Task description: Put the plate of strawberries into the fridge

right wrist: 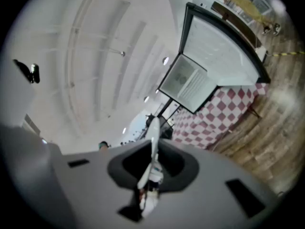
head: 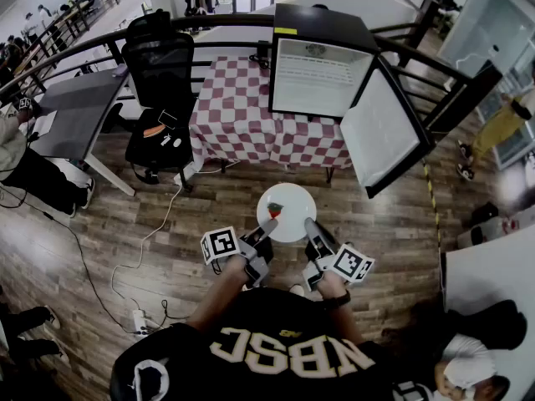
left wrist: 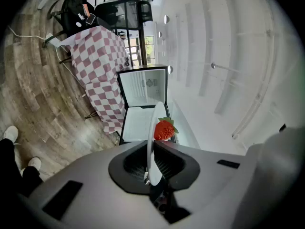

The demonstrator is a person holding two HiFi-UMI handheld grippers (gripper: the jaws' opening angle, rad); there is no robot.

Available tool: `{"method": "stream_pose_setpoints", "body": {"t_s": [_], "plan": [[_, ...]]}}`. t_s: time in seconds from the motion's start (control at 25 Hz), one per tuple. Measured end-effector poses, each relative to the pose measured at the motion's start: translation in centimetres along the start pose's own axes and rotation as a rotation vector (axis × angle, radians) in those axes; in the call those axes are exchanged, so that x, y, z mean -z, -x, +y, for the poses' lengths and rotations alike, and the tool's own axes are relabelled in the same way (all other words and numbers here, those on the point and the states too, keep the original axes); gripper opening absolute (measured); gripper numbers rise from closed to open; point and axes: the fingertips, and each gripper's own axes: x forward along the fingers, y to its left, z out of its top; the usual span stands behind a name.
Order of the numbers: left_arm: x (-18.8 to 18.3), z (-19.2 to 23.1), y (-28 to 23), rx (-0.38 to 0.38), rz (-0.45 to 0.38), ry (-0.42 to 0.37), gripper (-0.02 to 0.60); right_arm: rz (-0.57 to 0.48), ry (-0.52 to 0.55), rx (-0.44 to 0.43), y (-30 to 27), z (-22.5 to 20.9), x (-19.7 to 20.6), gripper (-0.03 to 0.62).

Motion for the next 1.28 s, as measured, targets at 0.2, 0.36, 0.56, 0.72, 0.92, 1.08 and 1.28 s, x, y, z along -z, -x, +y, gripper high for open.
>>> {"method": "stream_pose_setpoints", "body": {"t_s": [0.2,0.36,0.56,0.72,0.92,1.08,1.28], "plan": [[-1.2,1.0,2.3,-0.007,-0.016,0.037,0.035,-0.002,0.001,0.005,-1.6,0.9,1.8,0.046],[-2.0,1.7,3.6,-0.016,0.001,0.025,0.035,-0.014,-0.022,0.046,-2.0,0.8,3.7,0.046],[-1.4,2.4,3.3,-0.008,0.046,0.009,0.034,-0.045,-0.074,0.088,-1.1,-0.9,4.4,0.046],[-1.8,3.3,2.2,-0.021,0.053,0.020,0.034,-0.054,-0.127,0.119,-1.4,-2.4,4.1,0.047],[-3.9,3.7,-0.9,-0.046,0.034,0.022,0.034,-0.031,-0.188,0.160,-3.3,-5.4,2.1,0.048],[-6.3,3.5,-4.8,-0.045,-0.012,0.048,0.034,0.006,-0.193,0.126,-6.3,-7.4,-1.7,0.048],[-11.5,1.2,-12.3,-0.010,-0.054,0.019,0.034,0.003,-0.096,-0.071,-12.5,-7.8,-10.4,0.048]]}}
